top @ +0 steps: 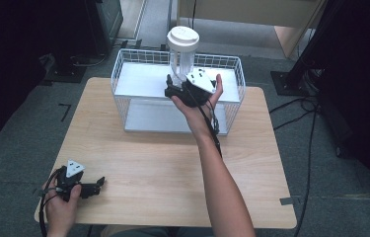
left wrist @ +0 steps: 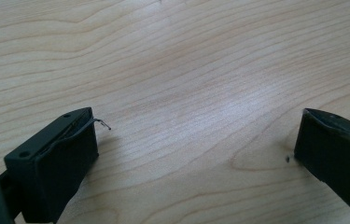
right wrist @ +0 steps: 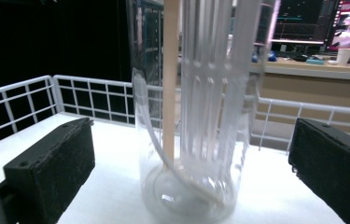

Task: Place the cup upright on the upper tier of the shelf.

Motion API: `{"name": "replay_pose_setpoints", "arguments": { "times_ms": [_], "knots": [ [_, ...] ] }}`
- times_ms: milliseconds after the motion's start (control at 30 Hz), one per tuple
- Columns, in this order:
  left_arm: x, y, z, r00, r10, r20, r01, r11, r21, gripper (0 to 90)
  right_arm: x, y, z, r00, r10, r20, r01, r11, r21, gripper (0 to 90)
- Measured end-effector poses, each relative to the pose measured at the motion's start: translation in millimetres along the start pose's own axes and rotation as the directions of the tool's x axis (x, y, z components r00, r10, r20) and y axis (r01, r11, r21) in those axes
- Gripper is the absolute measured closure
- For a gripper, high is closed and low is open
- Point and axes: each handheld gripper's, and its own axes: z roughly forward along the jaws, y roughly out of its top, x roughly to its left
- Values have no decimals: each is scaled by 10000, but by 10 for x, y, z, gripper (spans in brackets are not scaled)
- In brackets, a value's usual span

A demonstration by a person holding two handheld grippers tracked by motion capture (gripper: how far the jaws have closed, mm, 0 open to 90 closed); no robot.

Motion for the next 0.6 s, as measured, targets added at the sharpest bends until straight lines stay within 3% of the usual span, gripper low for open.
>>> {"name": "replay_pose_setpoints", "arguments": {
  "times_ms": [233, 600],
  "knots": [
    [0, 0, 0, 10000, 6, -10, -6, 10000, -3, 0, -88, -197, -203, 9997, -131, -210, 135, 9998, 178, 5],
    [2, 0, 1, 10000, 23, -8, -23, 10000, -11, 0, -249, -413, -483, 9996, -276, -86, 278, 9993, 264, 5]
  ]
}}
